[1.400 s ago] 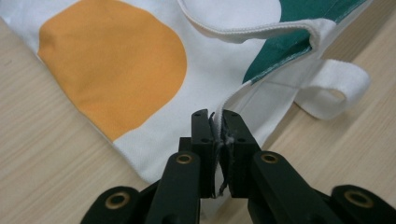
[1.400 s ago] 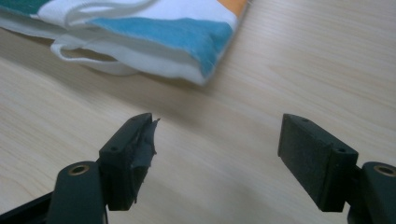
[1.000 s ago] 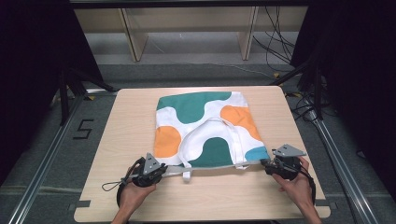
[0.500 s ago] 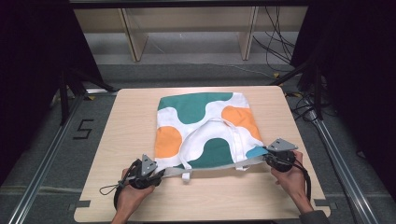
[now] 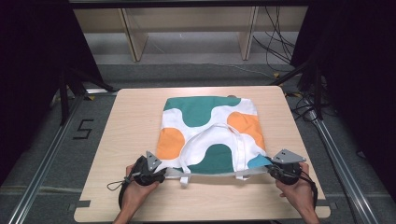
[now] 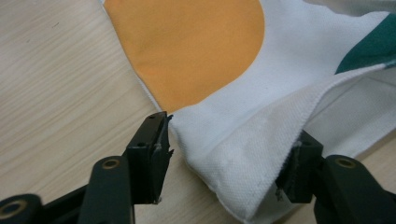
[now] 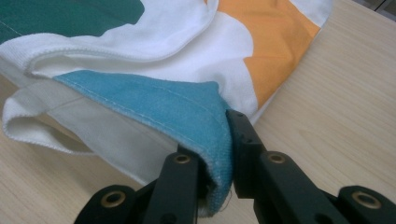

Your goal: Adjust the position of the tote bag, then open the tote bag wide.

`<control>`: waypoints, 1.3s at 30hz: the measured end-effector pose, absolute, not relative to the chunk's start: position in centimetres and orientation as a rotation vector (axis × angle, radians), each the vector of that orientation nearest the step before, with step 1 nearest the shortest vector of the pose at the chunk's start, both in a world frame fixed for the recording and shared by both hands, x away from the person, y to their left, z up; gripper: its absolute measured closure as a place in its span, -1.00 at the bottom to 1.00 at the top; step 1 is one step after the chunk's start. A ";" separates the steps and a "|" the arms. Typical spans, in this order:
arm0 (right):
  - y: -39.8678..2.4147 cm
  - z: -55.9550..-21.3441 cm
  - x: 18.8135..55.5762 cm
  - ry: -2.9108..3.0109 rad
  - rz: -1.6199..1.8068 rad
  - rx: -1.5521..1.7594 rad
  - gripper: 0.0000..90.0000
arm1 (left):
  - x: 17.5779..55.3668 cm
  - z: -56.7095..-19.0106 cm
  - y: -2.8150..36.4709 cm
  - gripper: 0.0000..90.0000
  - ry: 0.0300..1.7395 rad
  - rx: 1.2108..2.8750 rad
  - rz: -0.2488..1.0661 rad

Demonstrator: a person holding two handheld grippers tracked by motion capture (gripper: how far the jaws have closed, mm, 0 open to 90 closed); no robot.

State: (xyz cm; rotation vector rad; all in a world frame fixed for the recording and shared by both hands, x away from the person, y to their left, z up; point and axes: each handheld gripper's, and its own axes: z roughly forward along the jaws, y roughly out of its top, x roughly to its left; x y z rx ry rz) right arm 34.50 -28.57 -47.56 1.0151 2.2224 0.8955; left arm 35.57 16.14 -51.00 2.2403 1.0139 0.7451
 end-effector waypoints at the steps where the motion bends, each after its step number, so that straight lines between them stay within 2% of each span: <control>1: -28.6 -47.6 34.5 2.211 0.882 1.007 0.82 | 35.6 -51.1 15.9 0.00 1.002 2.248 0.760; 4: -28.6 -47.7 34.6 2.211 0.885 1.001 0.81 | 35.4 -51.1 15.7 0.13 0.979 2.270 0.748; 9: -29.0 -48.1 34.8 2.227 0.896 1.027 0.79 | 34.7 -50.9 16.5 0.21 1.014 2.247 0.668; 14: -28.8 -48.3 34.8 2.249 0.880 1.016 0.78 | 34.5 -50.8 16.1 0.69 0.937 2.338 0.753; 24: -28.7 -47.4 33.6 2.223 0.887 0.978 0.83 | 33.4 -49.6 17.2 0.73 0.950 2.249 0.705; 31: -28.8 -46.8 32.2 2.204 0.942 0.984 0.83 | 32.8 -47.7 18.4 0.72 0.950 2.112 0.677; 33: -28.9 -46.4 32.1 2.186 0.961 0.969 0.84 | 32.8 -47.4 18.4 0.73 0.959 2.093 0.649; 34: -28.9 -46.1 32.0 2.192 0.978 0.994 0.84 | 32.8 -47.3 18.2 0.73 0.976 2.031 0.645; 39: -29.1 -44.3 31.8 2.126 1.035 0.955 0.85 | 32.9 -45.1 18.7 0.74 0.939 1.998 0.667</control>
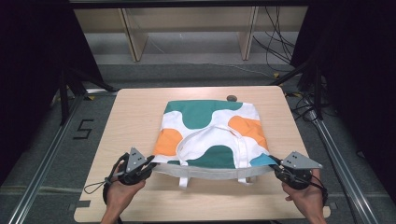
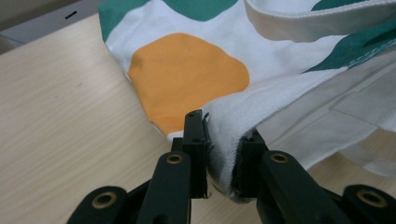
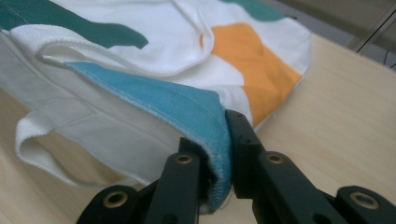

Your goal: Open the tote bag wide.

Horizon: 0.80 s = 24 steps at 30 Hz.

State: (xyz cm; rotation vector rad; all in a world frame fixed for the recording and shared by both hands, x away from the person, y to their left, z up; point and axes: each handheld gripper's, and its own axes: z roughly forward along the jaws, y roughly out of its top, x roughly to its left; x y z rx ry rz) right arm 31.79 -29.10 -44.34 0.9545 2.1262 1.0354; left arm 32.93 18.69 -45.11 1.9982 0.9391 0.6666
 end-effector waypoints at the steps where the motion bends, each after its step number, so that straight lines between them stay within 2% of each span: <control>1: -29.0 -43.8 31.7 2.120 1.045 0.947 0.86 | 33.0 -44.7 18.8 0.75 0.933 1.985 0.665; 7: -29.0 -41.2 31.9 2.075 1.085 0.894 0.87 | 32.9 -41.5 19.0 0.78 0.888 1.915 0.711; 9: -29.2 -38.4 31.9 1.999 1.124 0.862 0.88 | 32.8 -39.2 19.2 0.80 0.835 1.858 0.742; 13: -29.2 -35.2 32.1 1.942 1.145 0.803 0.88 | 32.7 -36.4 19.5 0.81 0.807 1.776 0.772; 24: -29.5 -29.4 32.3 1.867 1.177 0.725 0.89 | 31.3 -30.6 19.8 0.84 0.703 1.632 0.857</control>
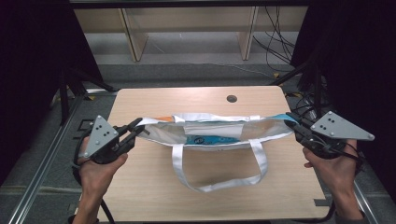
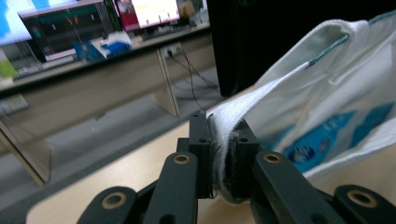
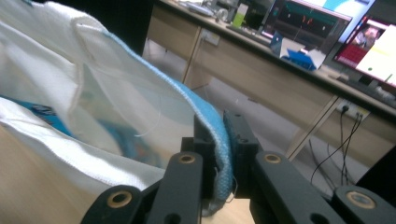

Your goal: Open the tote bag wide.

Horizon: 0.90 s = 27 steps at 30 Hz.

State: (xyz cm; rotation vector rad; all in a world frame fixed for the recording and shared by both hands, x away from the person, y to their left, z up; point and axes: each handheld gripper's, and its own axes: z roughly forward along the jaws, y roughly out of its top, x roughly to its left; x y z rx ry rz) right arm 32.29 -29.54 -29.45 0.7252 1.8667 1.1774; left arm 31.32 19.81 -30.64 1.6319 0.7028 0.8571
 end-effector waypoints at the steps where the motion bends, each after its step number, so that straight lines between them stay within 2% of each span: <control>1: -29.5 -28.8 32.2 1.868 1.177 0.701 0.89 | 31.3 -30.2 19.8 0.84 0.699 1.607 0.881; 7: -29.4 -26.5 32.3 1.855 1.218 0.680 0.89 | 30.6 -27.6 20.2 0.84 0.663 1.583 0.927; 11: -29.0 -25.8 33.1 1.853 1.226 0.691 0.89 | 31.6 -27.3 20.4 0.83 0.670 1.581 0.861; 18: -28.6 -27.1 34.4 1.856 1.212 0.710 0.89 | 33.9 -30.0 21.0 0.83 0.745 1.561 0.765; 20: -28.3 -27.7 34.4 1.868 1.178 0.725 0.89 | 34.1 -30.9 21.3 0.82 0.775 1.551 0.691; 27: -28.3 -30.9 35.1 1.924 1.164 0.760 0.89 | 34.7 -34.5 21.7 0.80 0.791 1.614 0.646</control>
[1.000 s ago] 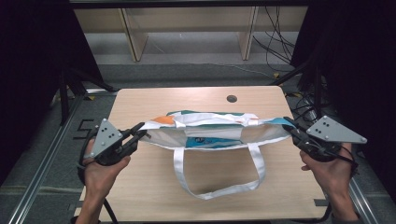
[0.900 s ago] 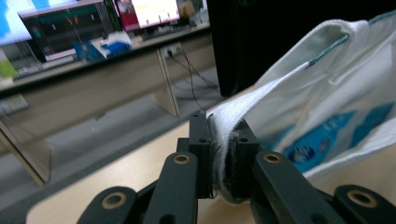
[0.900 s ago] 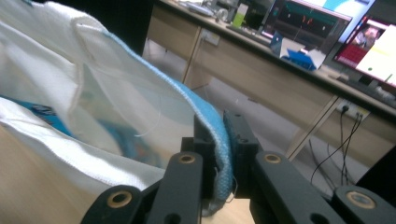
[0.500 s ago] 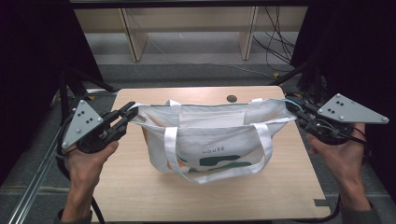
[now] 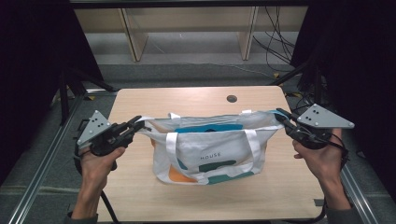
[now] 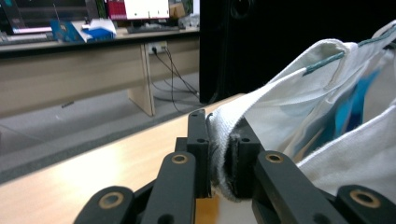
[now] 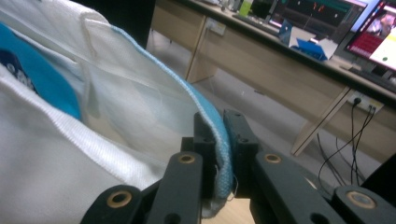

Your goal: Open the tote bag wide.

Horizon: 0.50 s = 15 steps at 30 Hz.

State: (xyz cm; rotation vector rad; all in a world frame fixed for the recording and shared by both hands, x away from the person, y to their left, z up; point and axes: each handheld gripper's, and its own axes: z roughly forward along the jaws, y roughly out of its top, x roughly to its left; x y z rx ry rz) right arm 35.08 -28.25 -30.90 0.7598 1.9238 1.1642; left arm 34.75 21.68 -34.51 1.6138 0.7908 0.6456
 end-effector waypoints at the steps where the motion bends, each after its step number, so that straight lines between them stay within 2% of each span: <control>1: -28.2 -31.3 35.2 1.921 1.167 0.763 0.89 | 35.0 -34.9 21.7 0.80 0.800 1.623 0.639; 15: -28.8 -35.6 36.3 1.921 1.148 0.833 0.88 | 37.2 -38.4 20.9 0.79 0.823 1.689 0.603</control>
